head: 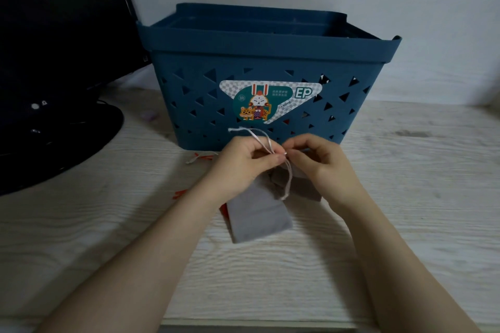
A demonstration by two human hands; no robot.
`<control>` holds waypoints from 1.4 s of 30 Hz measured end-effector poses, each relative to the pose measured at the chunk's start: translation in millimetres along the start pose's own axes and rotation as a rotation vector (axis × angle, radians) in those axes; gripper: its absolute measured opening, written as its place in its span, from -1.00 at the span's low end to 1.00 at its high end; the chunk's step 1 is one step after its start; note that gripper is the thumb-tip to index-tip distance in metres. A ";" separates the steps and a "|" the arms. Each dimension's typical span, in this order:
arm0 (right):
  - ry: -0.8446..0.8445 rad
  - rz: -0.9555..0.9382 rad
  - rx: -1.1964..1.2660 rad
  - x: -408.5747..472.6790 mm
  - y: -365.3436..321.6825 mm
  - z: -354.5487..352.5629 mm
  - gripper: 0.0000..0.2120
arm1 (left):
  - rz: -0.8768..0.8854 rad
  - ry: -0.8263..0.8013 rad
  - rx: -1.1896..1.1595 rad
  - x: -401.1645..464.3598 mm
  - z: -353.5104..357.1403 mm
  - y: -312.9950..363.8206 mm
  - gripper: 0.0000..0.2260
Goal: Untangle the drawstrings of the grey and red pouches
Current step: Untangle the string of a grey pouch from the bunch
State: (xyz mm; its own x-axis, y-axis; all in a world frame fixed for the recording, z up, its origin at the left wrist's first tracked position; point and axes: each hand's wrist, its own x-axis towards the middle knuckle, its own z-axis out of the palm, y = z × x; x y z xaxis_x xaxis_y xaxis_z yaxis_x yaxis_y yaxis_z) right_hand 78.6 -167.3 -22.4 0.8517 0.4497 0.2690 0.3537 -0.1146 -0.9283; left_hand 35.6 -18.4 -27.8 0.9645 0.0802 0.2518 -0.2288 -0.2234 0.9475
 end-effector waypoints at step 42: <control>-0.023 0.132 0.317 0.3 -1.4 8.8 -0.89 | 0.345 0.240 0.419 -4.2 1.6 -5.9 -0.86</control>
State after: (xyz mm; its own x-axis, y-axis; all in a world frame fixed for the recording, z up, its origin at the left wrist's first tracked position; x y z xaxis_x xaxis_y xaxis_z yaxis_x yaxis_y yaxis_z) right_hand 74.9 -159.2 -23.3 0.8719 0.4696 0.1389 0.1002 0.1065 -0.9892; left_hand 33.2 -19.1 -34.8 0.7755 0.1416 0.6153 -0.4047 -0.6366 0.6565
